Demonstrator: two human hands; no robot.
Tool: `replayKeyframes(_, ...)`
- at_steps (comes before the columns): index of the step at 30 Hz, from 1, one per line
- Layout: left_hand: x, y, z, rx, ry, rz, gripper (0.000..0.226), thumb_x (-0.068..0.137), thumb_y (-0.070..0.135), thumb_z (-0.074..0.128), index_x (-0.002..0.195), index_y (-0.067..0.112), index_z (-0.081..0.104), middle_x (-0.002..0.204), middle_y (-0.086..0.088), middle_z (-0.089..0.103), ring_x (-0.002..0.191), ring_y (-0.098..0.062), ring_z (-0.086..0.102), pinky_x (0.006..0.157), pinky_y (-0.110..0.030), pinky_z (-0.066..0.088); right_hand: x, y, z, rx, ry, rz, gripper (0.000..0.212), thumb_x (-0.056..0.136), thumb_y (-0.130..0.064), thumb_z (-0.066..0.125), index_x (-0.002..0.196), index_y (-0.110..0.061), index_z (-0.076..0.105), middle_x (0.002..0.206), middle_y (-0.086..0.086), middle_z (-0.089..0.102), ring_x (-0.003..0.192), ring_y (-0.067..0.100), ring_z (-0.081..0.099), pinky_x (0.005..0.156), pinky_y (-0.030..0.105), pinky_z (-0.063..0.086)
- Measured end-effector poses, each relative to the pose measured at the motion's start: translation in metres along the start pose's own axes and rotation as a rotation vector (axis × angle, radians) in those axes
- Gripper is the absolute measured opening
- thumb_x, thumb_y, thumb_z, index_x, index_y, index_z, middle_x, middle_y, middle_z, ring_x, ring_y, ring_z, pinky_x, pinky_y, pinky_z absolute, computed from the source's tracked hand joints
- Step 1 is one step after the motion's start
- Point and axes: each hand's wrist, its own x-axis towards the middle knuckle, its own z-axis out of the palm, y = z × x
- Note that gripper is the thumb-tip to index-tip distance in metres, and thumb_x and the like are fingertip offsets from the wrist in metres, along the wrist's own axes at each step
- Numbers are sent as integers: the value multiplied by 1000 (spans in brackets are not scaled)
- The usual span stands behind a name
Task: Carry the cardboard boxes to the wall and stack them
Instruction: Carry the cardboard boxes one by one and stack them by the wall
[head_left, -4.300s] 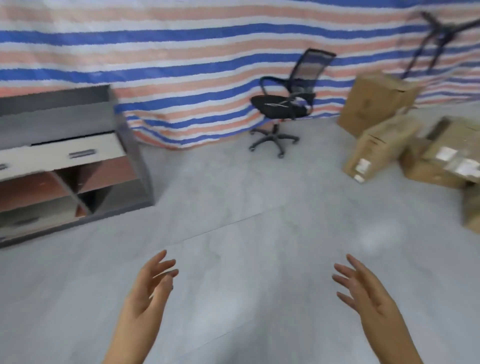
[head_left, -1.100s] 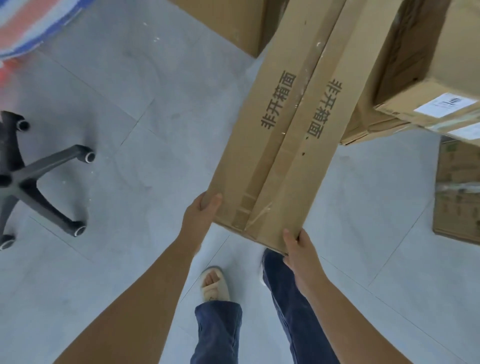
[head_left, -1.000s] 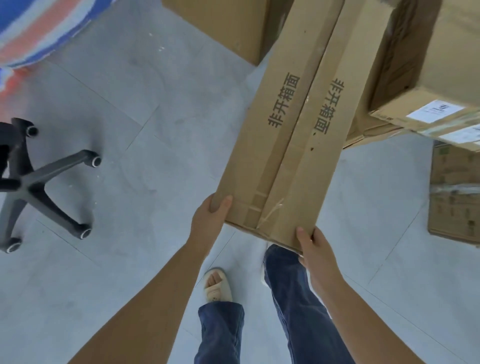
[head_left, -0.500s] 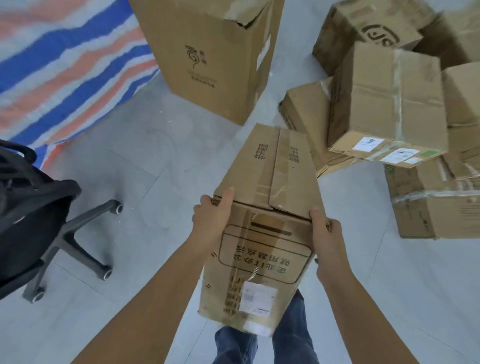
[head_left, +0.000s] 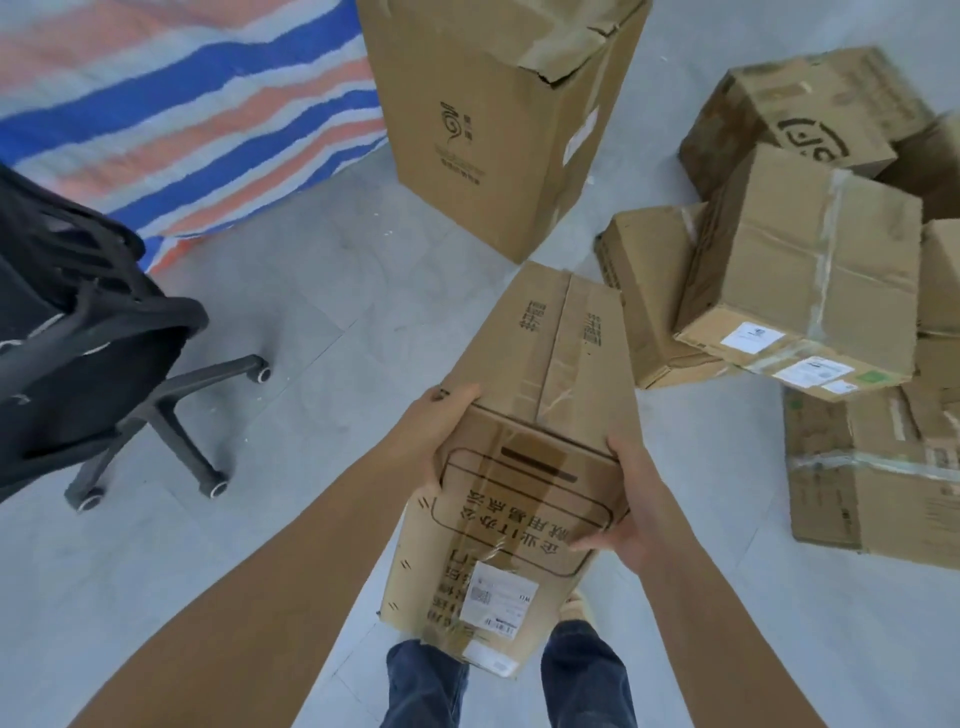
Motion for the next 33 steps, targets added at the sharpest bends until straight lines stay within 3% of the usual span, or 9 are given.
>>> replayKeyframes(2, -22, -16, 1, -58, 54, 14, 32, 91, 37, 57, 116, 19, 50, 93, -2, 60, 81, -19, 60, 68, -39, 58, -6, 4, -10, -60, -72, 0, 44, 88, -45, 59, 127, -26, 50, 119, 8, 60, 104, 35, 54, 82, 73, 41)
replayKeyframes(5, -54, -39, 4, -146, 151, 12, 45, 87, 44, 59, 125, 24, 47, 102, 3, 55, 89, -21, 54, 89, -66, 45, -23, 4, -23, -162, -186, -38, 38, 89, -46, 57, 124, -33, 53, 122, 6, 60, 107, 34, 55, 69, 68, 47)
replayKeyframes(8, -100, -69, 11, -290, 251, 21, 43, 88, 44, 58, 125, 27, 47, 94, 10, 48, 80, -16, 47, 91, -68, 42, -50, 4, -41, -285, -281, -84, 31, 92, -44, 53, 123, -37, 53, 119, 1, 60, 104, 29, 56, 73, 72, 47)
replayKeyframes(13, -173, -130, 12, -496, 386, 44, 40, 87, 46, 60, 119, 29, 46, 114, 1, 43, 111, -28, 41, 94, -71, 36, -100, 24, -56, -488, -418, -96, 34, 90, -44, 58, 123, -41, 52, 123, -6, 55, 107, 27, 52, 74, 72, 47)
replayKeyframes(17, -229, -200, 6, -651, 480, 48, 39, 87, 47, 59, 119, 28, 48, 120, -1, 42, 112, -27, 39, 92, -73, 37, -140, 58, -55, -672, -528, -117, 30, 94, -38, 56, 123, -39, 50, 109, -12, 47, 111, 24, 37, 82, 77, 40)
replayKeyframes(21, -288, -290, 7, -854, 609, 42, 40, 87, 47, 59, 120, 26, 47, 124, -2, 37, 128, -32, 34, 88, -70, 42, -180, 114, -55, -876, -680, -133, 39, 91, -41, 60, 128, -41, 48, 131, -7, 46, 122, 28, 42, 77, 76, 42)
replayKeyframes(25, -352, -391, 22, -1059, 748, 79, 41, 89, 45, 56, 124, 26, 47, 116, 1, 42, 112, -24, 35, 87, -69, 44, -228, 189, -64, -1140, -852, -178, 46, 91, -44, 58, 135, -43, 43, 145, -17, 31, 141, 27, 23, 74, 70, 48)
replayKeyframes(30, -432, -536, 58, -1289, 941, 83, 45, 88, 47, 54, 125, 23, 50, 114, 1, 46, 106, -26, 42, 81, -63, 51, -298, 311, -107, -1419, -971, -230, 49, 91, -45, 58, 137, -39, 42, 149, -10, 30, 141, 27, 24, 74, 62, 54)
replayKeyframes(33, -483, -621, 84, -1420, 1067, 62, 47, 87, 48, 57, 125, 22, 51, 121, -2, 47, 107, -28, 45, 78, -63, 52, -342, 387, -145, -1546, -1106, -248, 33, 92, -45, 54, 124, -45, 46, 131, -13, 36, 138, 27, 27, 76, 63, 53)
